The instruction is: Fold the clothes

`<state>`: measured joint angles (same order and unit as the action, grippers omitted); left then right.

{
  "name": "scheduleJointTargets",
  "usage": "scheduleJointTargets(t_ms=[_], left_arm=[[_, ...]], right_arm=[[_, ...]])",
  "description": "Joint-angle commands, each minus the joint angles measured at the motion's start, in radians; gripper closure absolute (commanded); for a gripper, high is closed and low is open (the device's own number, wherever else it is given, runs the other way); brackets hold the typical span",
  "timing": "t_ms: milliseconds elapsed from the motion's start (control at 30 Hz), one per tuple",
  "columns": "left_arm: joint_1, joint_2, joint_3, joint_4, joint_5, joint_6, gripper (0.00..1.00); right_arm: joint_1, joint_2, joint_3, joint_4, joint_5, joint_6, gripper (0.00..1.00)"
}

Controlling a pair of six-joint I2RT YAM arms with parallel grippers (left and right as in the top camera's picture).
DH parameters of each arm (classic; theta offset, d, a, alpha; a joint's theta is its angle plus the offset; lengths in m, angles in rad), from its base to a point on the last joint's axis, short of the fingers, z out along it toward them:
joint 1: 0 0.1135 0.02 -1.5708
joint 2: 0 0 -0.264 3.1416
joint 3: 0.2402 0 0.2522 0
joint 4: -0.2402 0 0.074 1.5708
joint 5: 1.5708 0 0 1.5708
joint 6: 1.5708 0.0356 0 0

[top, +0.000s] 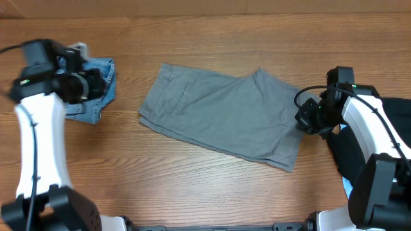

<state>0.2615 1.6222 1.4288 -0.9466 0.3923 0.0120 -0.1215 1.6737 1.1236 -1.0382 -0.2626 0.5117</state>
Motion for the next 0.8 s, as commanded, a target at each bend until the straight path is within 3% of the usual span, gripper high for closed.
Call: scheduleJointTargets(t_ms=[0,167,467,567,767], left_arm=[[-0.068,0.094,-0.073,0.02,-0.018,0.041,0.96],[-0.133,0.214,-0.122,0.149,-0.018,0.04,0.95],[-0.224,0.397,-0.122,0.312,-0.05,-0.074,0.96],[-0.24,0.46,-0.122,0.264,-0.12,-0.182,0.96],[-0.233,0.475,-0.138,0.006,-0.373,-0.304,0.96]], right_arm=[[0.003,-0.012,-0.007,-0.014,-0.014,-0.022,0.96],[0.003,-0.014,-0.007,-0.005,-0.064,-0.064,0.96],[0.003,-0.014,-0.007,-0.012,-0.079,-0.128,0.96],[0.003,-0.014,-0.007,-0.011,-0.08,-0.133,0.96],[0.003,-0.014,-0.007,-0.015,-0.064,-0.172,0.96]])
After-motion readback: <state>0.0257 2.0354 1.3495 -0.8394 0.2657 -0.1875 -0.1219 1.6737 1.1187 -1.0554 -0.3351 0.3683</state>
